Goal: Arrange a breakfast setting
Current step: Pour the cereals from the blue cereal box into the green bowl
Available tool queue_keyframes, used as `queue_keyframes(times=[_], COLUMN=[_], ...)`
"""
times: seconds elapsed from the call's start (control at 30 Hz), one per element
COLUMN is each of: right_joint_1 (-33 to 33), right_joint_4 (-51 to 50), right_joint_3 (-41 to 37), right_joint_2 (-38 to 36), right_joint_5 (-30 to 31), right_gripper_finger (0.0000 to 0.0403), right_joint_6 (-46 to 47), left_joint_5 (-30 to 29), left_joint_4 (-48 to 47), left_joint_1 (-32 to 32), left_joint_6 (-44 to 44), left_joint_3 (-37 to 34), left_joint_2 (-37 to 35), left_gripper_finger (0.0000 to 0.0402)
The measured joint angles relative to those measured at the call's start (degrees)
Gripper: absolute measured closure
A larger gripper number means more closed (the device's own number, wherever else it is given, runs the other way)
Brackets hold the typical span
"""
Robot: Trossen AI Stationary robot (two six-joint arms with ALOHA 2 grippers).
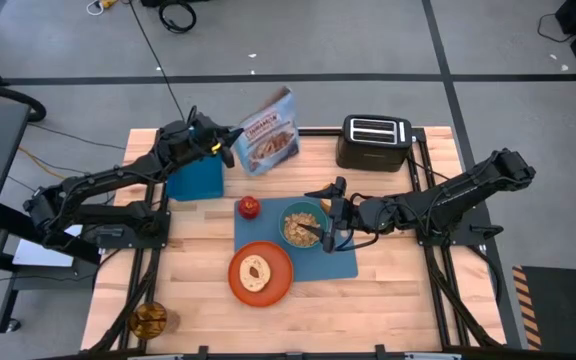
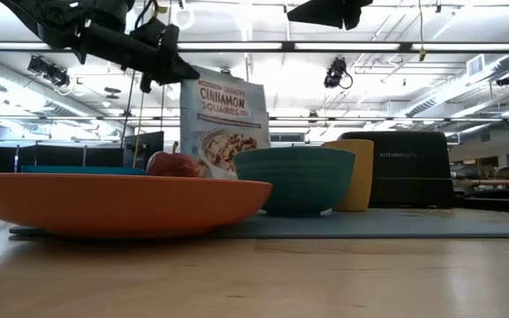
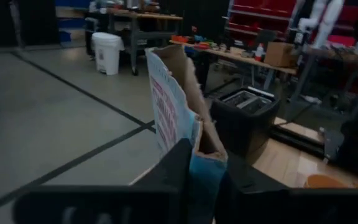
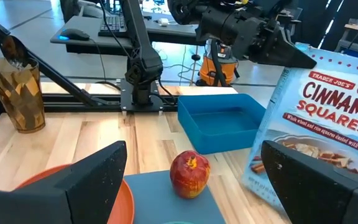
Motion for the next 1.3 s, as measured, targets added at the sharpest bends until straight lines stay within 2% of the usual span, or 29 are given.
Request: queue_keyframes(times=[0.13, 0.27, 0.6, 0.83, 1.13, 1.3], right_joint_1=[0.0, 0.0, 0.4, -0.1, -0.5, 0.0], right_joint_4=[0.0, -0.2, -1.6, -1.6, -1.5, -2.7], right_joint_3=[0.0, 0.0, 0.0, 0.0, 0.0, 0.0], right_joint_2=[0.0, 0.0, 0.0, 0.0, 0.0, 0.0], right_joint_5=[0.0, -0.5, -5.1, -7.8, -13.2, -15.4], right_gripper_finger=[0.0023, 0.0023, 0.0023, 0.0023, 0.0023, 0.0023], right_joint_6=[-0.2, -0.3, -0.1, -1.3, -2.3, -2.3], left_joint_5=[-2.8, -7.6, -37.3, -54.9, -65.3, -65.7], left_joint_4=[-0.1, -0.1, -0.3, -0.6, 0.4, 0.2], left_joint_1=[-0.1, -2.0, -15.5, -23.7, -27.4, -30.0], left_joint_6=[-4.9, -7.4, -10.8, -19.5, -33.4, -35.4], left_joint_3=[0.0, 0.0, 0.0, 0.0, 0.0, 0.0], left_joint_2=[0.0, 0.0, 0.0, 1.7, 8.9, 10.5], left_gripper_finger=[0.0387, 0.0393, 0.0393, 0.0393, 0.0391, 0.0390])
